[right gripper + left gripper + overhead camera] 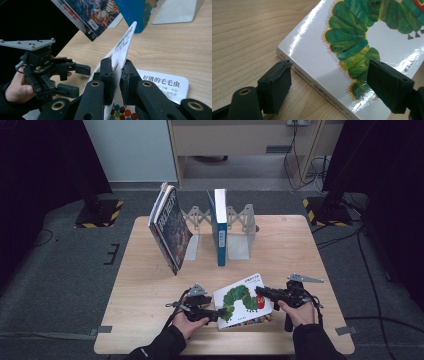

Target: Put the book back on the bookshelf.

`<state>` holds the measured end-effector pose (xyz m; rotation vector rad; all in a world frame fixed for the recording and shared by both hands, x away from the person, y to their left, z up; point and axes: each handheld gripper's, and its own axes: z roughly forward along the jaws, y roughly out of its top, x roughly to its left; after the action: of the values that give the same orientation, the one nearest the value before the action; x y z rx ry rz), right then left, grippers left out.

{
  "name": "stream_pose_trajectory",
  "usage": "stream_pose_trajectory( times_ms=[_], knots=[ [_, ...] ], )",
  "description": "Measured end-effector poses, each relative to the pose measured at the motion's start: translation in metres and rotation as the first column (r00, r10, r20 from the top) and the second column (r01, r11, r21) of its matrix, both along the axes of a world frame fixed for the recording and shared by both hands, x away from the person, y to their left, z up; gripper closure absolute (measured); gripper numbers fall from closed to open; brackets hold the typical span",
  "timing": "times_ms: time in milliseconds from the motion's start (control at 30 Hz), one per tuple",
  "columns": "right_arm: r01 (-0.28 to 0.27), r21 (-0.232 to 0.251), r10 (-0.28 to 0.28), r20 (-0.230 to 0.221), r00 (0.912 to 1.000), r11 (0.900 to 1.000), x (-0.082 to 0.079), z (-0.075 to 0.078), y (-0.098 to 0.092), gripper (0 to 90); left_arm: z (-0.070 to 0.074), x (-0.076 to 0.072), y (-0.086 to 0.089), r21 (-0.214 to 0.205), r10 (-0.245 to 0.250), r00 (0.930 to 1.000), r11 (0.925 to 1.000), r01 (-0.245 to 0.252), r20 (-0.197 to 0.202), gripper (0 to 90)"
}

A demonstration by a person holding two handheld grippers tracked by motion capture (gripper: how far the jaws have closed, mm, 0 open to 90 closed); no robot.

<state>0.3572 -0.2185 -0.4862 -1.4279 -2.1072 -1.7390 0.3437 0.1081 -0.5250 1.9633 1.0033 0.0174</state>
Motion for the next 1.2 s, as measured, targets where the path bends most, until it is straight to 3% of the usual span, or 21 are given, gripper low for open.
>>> stream_pose_trajectory(
  times_ms=[167, 333, 467, 733, 1033, 1200],
  knots=[
    [-0.032, 0.045, 0.031, 0.019, 0.9993, 0.9985, -0.002, 0.004, -0.002, 85.2, -0.003, -0.001, -0.002, -0.008, -0.006, 0.9997, 0.9999, 0.006, -0.025, 16.1],
    [-0.026, 0.027, 0.025, 0.024, 0.9994, 0.9993, -0.002, 0.003, -0.004, 84.5, -0.005, -0.001, -0.003, -0.001, -0.016, 0.9995, 0.9999, 0.016, -0.028, 16.1],
    [-0.012, -0.006, 0.012, 0.020, 0.9997, 0.9999, -0.001, 0.000, -0.005, 82.6, -0.009, 0.000, -0.006, -0.024, -0.028, 0.9991, 0.9993, 0.027, -0.031, 16.6],
    [-0.029, 0.028, 0.028, 0.037, 0.9989, 0.9992, -0.004, 0.003, -0.010, 85.0, -0.010, 0.001, -0.008, -0.043, -0.045, 0.9986, 0.9981, 0.044, -0.028, 12.3],
    [-0.064, 0.066, 0.059, 0.077, 0.9953, 0.9958, -0.007, 0.007, -0.014, 87.2, -0.015, 0.001, -0.014, -0.099, -0.079, 0.9967, 0.9922, 0.076, -0.019, 6.4],
    [-0.036, 0.031, 0.034, 0.077, 0.9964, 0.9989, -0.006, 0.004, -0.016, 85.1, -0.016, 0.005, -0.013, -0.128, -0.056, 0.9979, 0.9905, 0.051, -0.033, 11.7]
  ],
)
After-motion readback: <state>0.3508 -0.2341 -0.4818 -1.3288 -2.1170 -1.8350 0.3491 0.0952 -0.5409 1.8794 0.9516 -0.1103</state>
